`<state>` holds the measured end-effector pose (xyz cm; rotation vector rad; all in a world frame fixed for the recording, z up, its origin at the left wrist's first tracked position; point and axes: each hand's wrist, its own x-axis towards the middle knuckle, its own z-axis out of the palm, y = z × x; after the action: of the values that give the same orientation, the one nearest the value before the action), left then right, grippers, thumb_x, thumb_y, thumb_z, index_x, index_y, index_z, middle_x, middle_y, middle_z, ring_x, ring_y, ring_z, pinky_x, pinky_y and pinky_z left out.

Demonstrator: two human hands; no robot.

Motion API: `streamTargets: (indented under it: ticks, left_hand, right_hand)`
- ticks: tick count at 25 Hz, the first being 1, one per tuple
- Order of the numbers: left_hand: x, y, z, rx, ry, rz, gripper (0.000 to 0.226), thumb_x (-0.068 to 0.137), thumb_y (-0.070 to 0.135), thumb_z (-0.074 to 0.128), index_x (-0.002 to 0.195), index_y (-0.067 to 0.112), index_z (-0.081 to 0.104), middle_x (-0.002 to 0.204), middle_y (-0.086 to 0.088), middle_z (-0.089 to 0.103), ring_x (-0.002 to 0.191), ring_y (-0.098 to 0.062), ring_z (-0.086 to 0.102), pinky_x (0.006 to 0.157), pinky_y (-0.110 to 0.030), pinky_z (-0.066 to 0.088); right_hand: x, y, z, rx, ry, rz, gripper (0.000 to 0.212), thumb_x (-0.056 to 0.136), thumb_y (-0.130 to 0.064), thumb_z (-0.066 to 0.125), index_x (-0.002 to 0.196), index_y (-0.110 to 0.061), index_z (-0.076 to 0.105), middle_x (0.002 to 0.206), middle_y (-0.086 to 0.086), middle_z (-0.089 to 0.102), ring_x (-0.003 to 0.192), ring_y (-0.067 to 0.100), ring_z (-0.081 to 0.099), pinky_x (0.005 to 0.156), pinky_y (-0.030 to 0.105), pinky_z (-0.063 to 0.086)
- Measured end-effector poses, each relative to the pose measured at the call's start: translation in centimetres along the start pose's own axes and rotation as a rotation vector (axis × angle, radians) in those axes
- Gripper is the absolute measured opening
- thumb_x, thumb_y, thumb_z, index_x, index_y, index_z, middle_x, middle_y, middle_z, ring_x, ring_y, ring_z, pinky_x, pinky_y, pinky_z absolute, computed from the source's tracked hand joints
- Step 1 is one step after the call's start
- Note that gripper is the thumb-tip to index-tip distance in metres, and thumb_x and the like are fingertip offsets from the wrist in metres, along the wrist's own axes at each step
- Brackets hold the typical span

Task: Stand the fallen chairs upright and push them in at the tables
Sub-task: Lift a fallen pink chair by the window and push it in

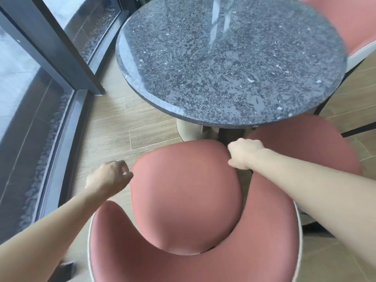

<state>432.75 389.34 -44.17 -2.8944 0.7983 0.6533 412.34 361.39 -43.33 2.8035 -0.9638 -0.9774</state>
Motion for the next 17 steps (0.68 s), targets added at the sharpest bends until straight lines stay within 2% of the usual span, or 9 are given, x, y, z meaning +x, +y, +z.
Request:
streamTargets:
  ticks: [2, 4, 6, 8, 10, 11, 13, 17]
  left_hand:
    - [-3.4, 3.2, -2.7, -0.379, 0.053, 0.057, 0.010, 0.091, 0.031, 0.059, 0.092, 0.031, 0.069, 0.101, 0.007, 0.071, 0.089, -0.016, 0.065, 0.072, -0.028, 0.050]
    - [-7.4, 5.9, -5.4, -0.639, 0.094, 0.150, 0.010, 0.091, 0.030, 0.062, 0.087, 0.035, 0.070, 0.091, 0.013, 0.072, 0.078, -0.002, 0.062, 0.064, -0.020, 0.044]
    - [-11.6, 8.3, -7.8, -0.864, 0.090, 0.234, 0.013, 0.090, 0.029, 0.062, 0.085, 0.037, 0.071, 0.084, 0.020, 0.072, 0.081, 0.005, 0.064, 0.073, -0.022, 0.047]
    - [-16.0, 9.9, -9.3, -1.062, 0.096, 0.294, 0.016, 0.092, 0.026, 0.060, 0.087, 0.035, 0.071, 0.093, 0.015, 0.071, 0.100, -0.007, 0.067, 0.087, -0.032, 0.049]
    - [-20.4, 11.1, -10.4, -1.199, 0.130, 0.327, 0.019, 0.096, 0.022, 0.057, 0.091, 0.033, 0.071, 0.102, 0.008, 0.069, 0.111, -0.016, 0.066, 0.094, -0.035, 0.049]
    - [-22.5, 11.8, -10.7, -1.250, 0.149, 0.340, 0.020, 0.098, 0.022, 0.056, 0.093, 0.033, 0.072, 0.105, 0.008, 0.069, 0.113, -0.017, 0.066, 0.096, -0.036, 0.049]
    - [-26.5, 12.9, -10.5, -1.293, 0.179, 0.339, 0.016, 0.095, 0.028, 0.057, 0.095, 0.034, 0.072, 0.108, 0.011, 0.070, 0.114, -0.016, 0.066, 0.095, -0.035, 0.050]
    - [-31.9, 15.6, -7.8, -1.296, 0.249, 0.281, 0.018, 0.080, 0.047, 0.062, 0.092, 0.041, 0.073, 0.100, 0.020, 0.073, 0.111, -0.012, 0.067, 0.094, -0.034, 0.052]
  right_hand:
    - [-4.5, -2.1, -1.7, 0.245, 0.042, -0.023, 0.023, 0.088, -0.031, 0.055, 0.103, -0.015, 0.063, 0.116, 0.008, 0.066, 0.105, 0.031, 0.064, 0.076, 0.032, 0.046]
    - [-10.1, -3.4, -2.8, 0.507, 0.088, -0.057, 0.024, 0.087, -0.036, 0.057, 0.101, -0.018, 0.066, 0.111, 0.005, 0.067, 0.103, 0.030, 0.064, 0.084, 0.034, 0.052]
    - [-14.4, -3.2, -2.9, 0.698, 0.164, -0.092, 0.016, 0.085, -0.037, 0.060, 0.094, -0.025, 0.065, 0.105, 0.000, 0.070, 0.101, 0.026, 0.064, 0.087, 0.036, 0.053]
    - [-18.8, -2.0, -3.0, 0.876, 0.264, -0.082, 0.012, 0.083, -0.035, 0.060, 0.092, -0.028, 0.065, 0.101, -0.004, 0.071, 0.097, 0.022, 0.064, 0.081, 0.031, 0.053]
    - [-22.5, -0.2, -2.9, 1.037, 0.310, -0.067, 0.012, 0.083, -0.032, 0.062, 0.093, -0.027, 0.067, 0.098, -0.008, 0.071, 0.091, 0.016, 0.062, 0.066, 0.021, 0.045]
    - [-24.1, 1.1, -2.9, 1.105, 0.328, -0.069, 0.012, 0.083, -0.030, 0.063, 0.093, -0.026, 0.068, 0.095, -0.009, 0.071, 0.088, 0.014, 0.061, 0.064, 0.020, 0.042]
    - [-27.1, 4.2, -2.4, 1.181, 0.358, -0.082, 0.011, 0.083, -0.026, 0.064, 0.094, -0.023, 0.068, 0.090, -0.009, 0.071, 0.088, 0.014, 0.062, 0.068, 0.023, 0.042]
    - [-30.6, 12.9, 1.4, 1.048, 0.422, -0.023, 0.017, 0.085, -0.020, 0.061, 0.100, -0.018, 0.068, 0.096, -0.004, 0.070, 0.098, 0.018, 0.060, 0.074, 0.024, 0.036]
